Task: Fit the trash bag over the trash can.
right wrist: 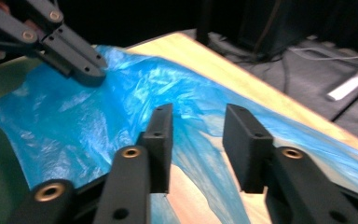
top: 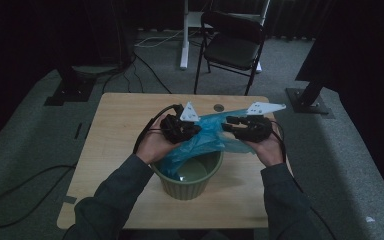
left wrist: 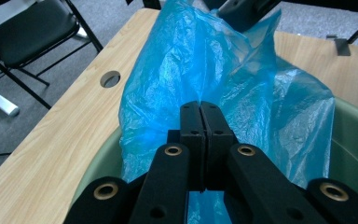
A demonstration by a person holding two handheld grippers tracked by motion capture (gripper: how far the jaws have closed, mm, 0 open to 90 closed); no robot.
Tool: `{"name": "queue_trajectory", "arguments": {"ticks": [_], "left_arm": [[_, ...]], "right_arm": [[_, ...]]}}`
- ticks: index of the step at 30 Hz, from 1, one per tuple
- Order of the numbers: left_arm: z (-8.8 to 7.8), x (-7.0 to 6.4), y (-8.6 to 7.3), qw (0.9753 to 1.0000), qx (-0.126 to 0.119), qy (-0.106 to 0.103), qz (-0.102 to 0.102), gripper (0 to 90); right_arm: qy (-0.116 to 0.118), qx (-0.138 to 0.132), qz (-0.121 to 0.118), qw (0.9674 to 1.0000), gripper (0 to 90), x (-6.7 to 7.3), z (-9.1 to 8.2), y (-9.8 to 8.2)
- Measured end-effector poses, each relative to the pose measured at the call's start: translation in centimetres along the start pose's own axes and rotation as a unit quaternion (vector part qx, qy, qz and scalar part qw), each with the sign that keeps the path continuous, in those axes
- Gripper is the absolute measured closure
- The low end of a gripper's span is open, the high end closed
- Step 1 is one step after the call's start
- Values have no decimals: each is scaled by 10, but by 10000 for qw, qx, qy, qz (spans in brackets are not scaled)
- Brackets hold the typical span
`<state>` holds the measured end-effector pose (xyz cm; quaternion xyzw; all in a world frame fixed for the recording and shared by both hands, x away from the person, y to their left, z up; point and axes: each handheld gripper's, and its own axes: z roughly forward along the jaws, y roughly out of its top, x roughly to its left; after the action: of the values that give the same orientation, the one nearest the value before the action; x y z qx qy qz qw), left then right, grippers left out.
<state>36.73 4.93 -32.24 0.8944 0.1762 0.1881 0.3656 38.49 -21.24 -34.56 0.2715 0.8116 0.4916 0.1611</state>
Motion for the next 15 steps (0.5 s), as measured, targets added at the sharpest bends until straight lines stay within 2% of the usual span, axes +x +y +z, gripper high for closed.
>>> {"name": "queue_trajectory", "arguments": {"ticks": [3, 5, 6, 8, 11, 15], "left_arm": [[-3, -1, -3, 10000, -37, -20, -14, 887], [-4, -3, -5, 10000, -28, -11, 8, 887], [-5, -3, -6, 10000, -36, -19, 19, 887], [-8, -4, -9, 10000, -89, -14, -8, 888], [-15, -2, -16, 9997, -202, -72, -136, 891], [-24, 2, -24, 9993, -277, -7, -267, 892]], "right_arm": [[172, 98, -65, 9998, 624, 4, 6, -1], [361, 68, -119, 9993, 729, 6, 9, -1], [465, 51, -166, 9988, 811, 9, 9, -1], [470, 77, -257, 9985, 891, 12, 10, 0], [459, 167, -293, 9984, 897, 12, 9, 1], [407, 223, -303, 9985, 896, 11, 5, 0]]}}
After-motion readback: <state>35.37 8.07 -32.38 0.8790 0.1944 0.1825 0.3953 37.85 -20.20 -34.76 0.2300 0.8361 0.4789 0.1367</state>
